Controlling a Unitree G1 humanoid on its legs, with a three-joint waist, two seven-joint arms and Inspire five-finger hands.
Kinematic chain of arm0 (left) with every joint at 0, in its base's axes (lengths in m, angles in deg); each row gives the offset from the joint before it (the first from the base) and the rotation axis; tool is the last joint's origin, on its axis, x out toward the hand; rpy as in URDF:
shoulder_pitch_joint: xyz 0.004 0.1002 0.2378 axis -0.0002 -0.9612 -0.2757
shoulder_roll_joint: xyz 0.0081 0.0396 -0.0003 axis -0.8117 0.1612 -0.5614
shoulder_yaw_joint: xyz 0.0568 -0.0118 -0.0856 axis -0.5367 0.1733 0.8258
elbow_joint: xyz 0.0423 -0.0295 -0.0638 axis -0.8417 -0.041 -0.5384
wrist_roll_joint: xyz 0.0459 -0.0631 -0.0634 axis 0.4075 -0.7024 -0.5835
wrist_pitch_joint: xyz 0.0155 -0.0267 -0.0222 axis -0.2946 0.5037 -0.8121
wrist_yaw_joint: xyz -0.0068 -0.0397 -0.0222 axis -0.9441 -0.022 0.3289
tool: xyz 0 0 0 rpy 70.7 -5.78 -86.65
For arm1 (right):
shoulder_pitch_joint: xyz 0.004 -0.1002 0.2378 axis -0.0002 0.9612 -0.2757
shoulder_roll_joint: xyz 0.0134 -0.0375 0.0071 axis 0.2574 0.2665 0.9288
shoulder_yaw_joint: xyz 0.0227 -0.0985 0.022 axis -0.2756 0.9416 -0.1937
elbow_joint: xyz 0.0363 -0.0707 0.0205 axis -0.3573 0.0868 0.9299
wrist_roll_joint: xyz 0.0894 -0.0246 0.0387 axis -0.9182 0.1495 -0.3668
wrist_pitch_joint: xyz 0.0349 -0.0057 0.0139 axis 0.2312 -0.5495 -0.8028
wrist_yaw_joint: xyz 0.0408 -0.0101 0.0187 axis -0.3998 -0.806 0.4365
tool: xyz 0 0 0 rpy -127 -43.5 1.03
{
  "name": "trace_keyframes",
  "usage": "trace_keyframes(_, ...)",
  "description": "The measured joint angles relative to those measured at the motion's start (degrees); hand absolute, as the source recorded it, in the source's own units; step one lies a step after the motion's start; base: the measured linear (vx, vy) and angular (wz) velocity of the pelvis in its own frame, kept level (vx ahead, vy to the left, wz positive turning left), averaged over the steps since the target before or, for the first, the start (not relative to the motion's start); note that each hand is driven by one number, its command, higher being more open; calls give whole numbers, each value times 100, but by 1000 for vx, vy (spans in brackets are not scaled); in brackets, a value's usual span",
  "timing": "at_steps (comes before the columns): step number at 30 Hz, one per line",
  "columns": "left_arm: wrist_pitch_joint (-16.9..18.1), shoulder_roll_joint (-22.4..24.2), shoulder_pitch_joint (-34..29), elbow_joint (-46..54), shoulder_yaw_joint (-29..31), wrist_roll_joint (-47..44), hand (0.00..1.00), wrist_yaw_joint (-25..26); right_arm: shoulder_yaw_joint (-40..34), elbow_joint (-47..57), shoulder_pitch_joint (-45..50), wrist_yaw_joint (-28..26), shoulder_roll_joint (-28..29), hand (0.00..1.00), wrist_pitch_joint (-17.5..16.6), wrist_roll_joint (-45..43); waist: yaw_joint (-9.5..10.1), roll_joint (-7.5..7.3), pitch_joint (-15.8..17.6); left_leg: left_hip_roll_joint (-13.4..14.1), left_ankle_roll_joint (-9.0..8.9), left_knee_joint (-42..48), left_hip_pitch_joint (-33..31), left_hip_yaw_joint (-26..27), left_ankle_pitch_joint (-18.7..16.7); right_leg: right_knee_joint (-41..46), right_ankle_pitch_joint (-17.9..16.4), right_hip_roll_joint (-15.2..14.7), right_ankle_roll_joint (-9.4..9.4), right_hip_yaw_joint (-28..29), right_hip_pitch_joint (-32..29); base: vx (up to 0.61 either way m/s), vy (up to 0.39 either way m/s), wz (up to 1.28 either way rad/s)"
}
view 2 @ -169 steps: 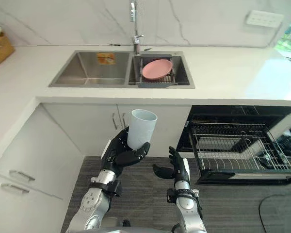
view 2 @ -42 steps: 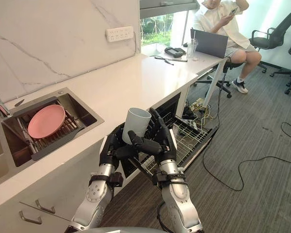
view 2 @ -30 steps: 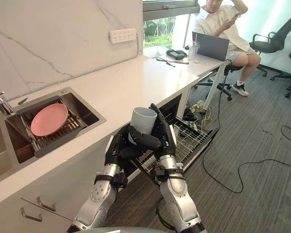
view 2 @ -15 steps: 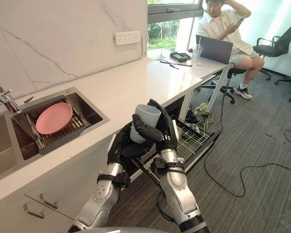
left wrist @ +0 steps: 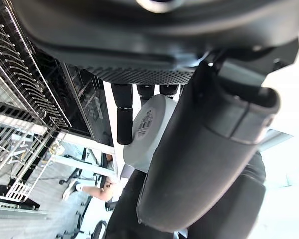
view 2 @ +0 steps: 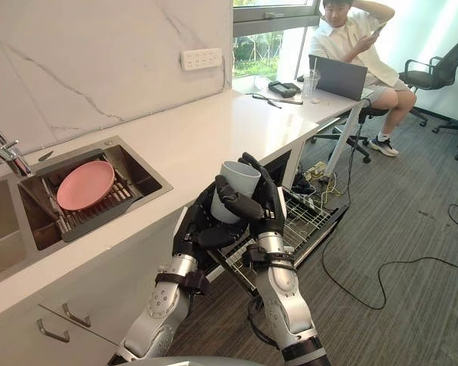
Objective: Walk over to the sink, pick up the cup, carry it to the dishwasher, place the cup inside the dishwasher, then close the dishwasher door
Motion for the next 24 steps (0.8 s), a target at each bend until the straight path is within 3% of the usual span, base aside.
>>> trace_keyframes(7, 6, 29, -71, 119, 443, 37, 90, -274, -600, 7, 128, -10, 201, 30, -5, 197, -3, -28, 18, 46, -10, 0, 16, 106, -9, -114, 99, 45, -17, 113, 1, -4, -1, -9)
trace_keyframes(15, 16, 14, -633, 194, 848, -200, 90, -563, -1210, 138, 398, -12, 200, 30, -6, 234, -14, -66, 107, 58, -39, 1, 49, 185, -39, -131, 106, 52, -11, 187, 0, 2, -3, -5)
trace_keyframes(24, -61, 9, -1146, -1263, 1236, -310, 90, -1123, -1589, 138, 835, -212, 209, 30, -5, 477, -14, -44, 189, 58, -47, 0, 49, 217, -85, -171, 111, 51, -2, 220, 2, 0, 0, 0)
